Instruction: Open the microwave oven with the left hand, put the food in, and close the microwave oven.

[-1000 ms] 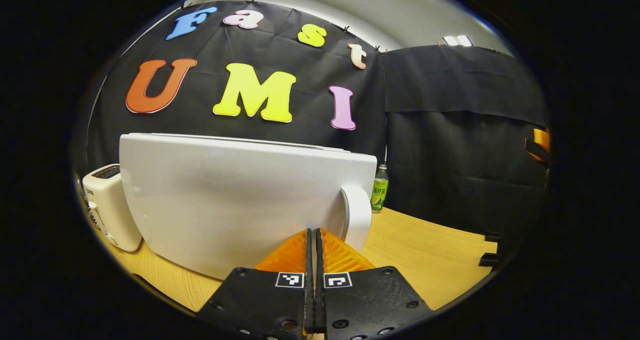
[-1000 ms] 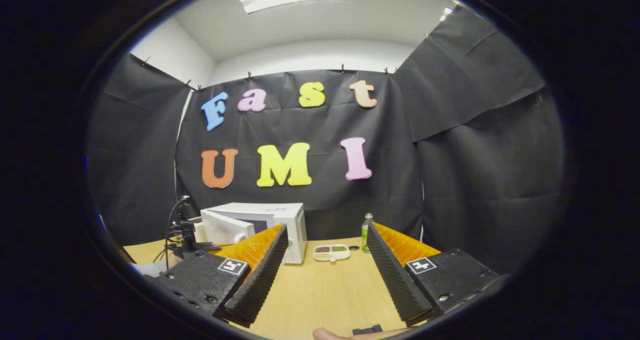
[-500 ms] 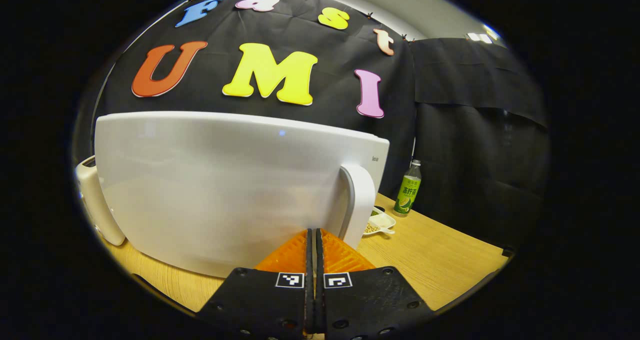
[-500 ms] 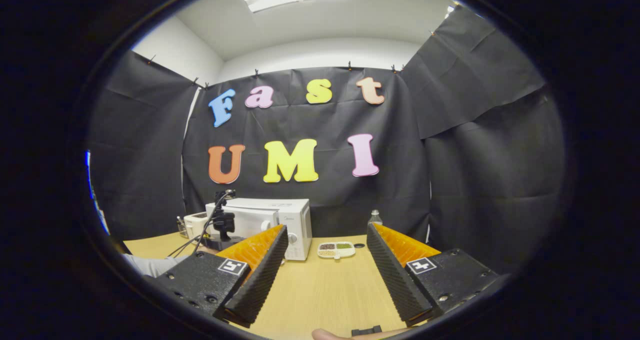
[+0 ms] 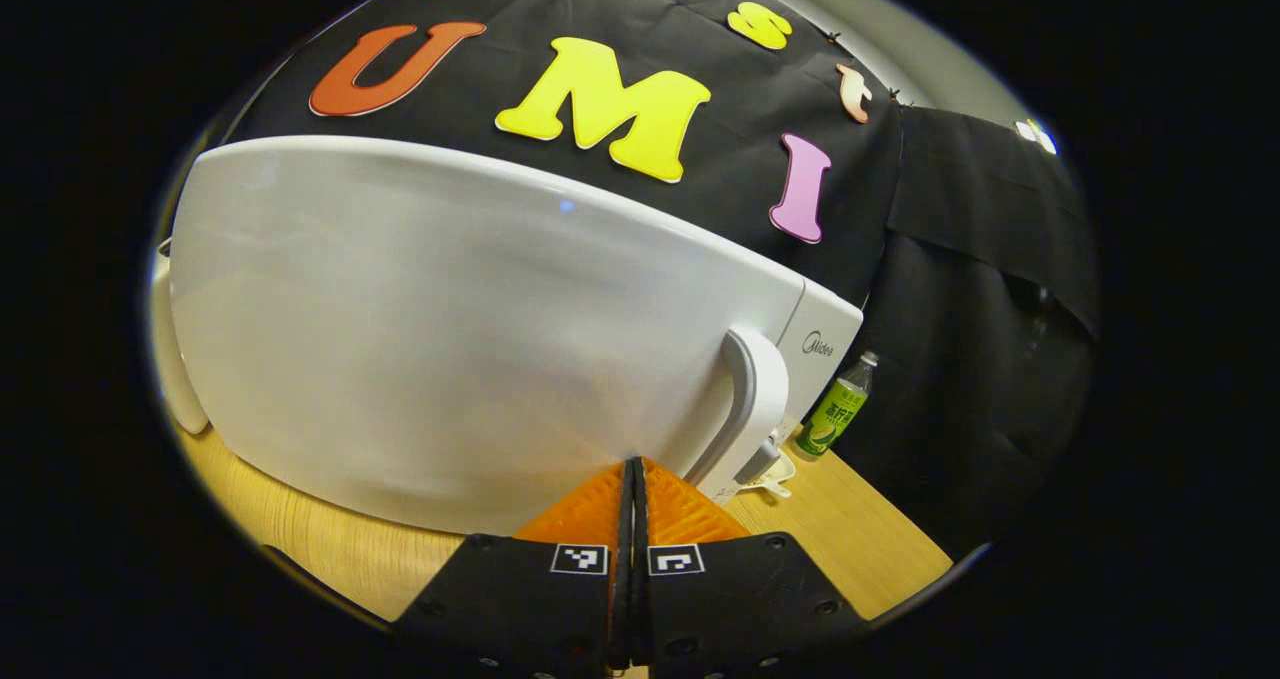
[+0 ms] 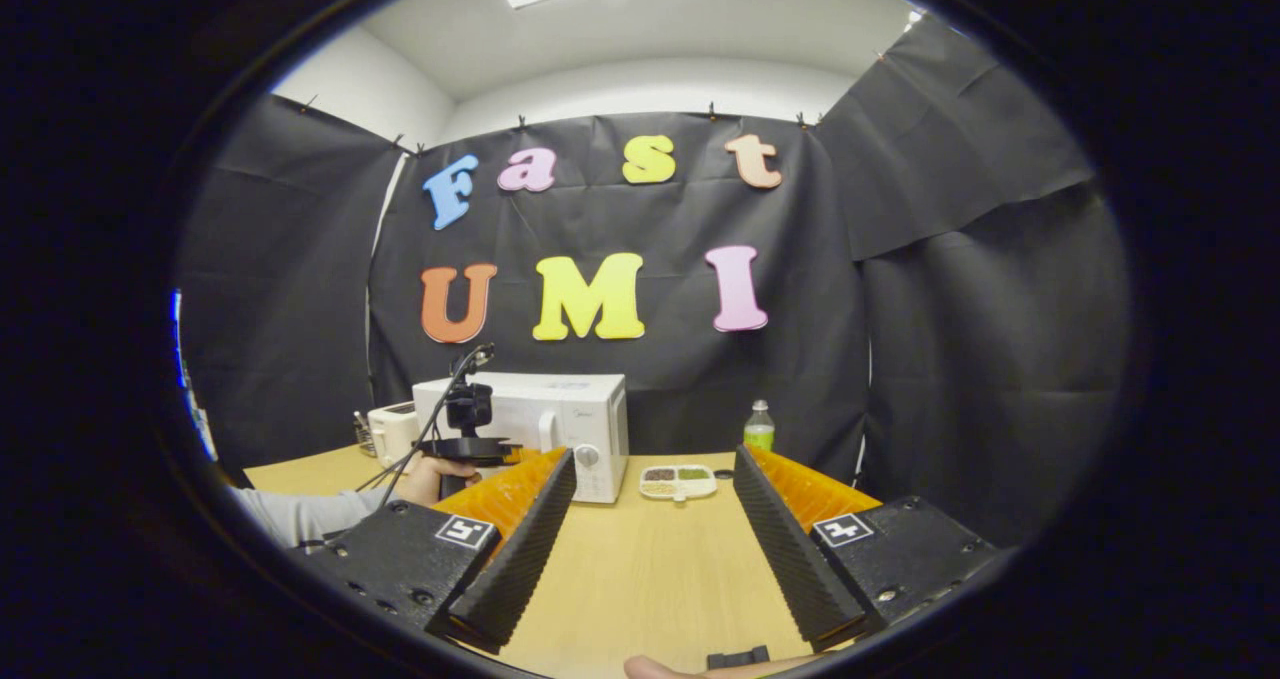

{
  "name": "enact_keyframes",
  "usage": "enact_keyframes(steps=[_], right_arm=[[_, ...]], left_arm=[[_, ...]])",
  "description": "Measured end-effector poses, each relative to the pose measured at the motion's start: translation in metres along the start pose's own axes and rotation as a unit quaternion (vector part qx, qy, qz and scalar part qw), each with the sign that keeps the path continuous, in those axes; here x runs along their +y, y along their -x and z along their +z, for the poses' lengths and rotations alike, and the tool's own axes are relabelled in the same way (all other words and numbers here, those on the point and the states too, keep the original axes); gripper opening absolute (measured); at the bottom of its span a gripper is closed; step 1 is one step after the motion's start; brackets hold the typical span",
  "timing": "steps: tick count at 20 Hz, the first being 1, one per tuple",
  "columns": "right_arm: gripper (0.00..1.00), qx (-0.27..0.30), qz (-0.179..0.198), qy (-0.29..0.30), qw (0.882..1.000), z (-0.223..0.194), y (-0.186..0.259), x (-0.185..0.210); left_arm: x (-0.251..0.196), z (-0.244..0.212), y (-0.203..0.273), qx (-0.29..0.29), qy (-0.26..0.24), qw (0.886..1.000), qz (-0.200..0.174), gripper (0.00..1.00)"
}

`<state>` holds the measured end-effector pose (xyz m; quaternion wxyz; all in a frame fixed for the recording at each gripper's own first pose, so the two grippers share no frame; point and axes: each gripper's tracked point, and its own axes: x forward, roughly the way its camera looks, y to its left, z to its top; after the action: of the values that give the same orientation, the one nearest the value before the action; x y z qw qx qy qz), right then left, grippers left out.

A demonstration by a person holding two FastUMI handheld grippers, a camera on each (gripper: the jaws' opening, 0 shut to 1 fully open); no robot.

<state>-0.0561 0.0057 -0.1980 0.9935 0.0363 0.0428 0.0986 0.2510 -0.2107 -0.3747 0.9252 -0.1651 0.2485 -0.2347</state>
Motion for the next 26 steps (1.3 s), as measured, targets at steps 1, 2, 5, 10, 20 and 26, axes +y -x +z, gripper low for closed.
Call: enact_keyframes(steps=[1,2,5,10,20,26], right_arm=[[1.0,-0.002,-0.002,0.002,1.0,0.002,0.001,0.001],[1.0,-0.002,-0.003,0.004,1.0,0.003,0.002,0.002],[1.0,-0.001,-0.007,0.002,1.0,0.005,0.004,0.004],[1.0,-0.008,-0.023,-0.002,1.0,0.012,0.013,0.003],[0.92,-0.04,-0.037,-0.008,0.998,0.04,0.034,0.017],[0.91,-0.065,-0.066,-0.016,0.996,0.072,0.037,0.004]], left_arm=[[0.002,0.0,0.0,0.001,-0.004,1.0,0.009,0.0],[0.005,0.0,0.002,0.001,-0.009,1.0,0.022,0.0],[0.005,0.008,0.017,-0.007,-0.019,0.999,0.04,0.0],[-0.013,0.028,0.077,-0.033,-0.038,0.998,0.048,0.07],[-0.073,0.054,0.231,-0.112,-0.126,0.978,0.12,0.92],[-0.102,0.077,0.322,-0.17,-0.15,0.961,0.156,0.92]])
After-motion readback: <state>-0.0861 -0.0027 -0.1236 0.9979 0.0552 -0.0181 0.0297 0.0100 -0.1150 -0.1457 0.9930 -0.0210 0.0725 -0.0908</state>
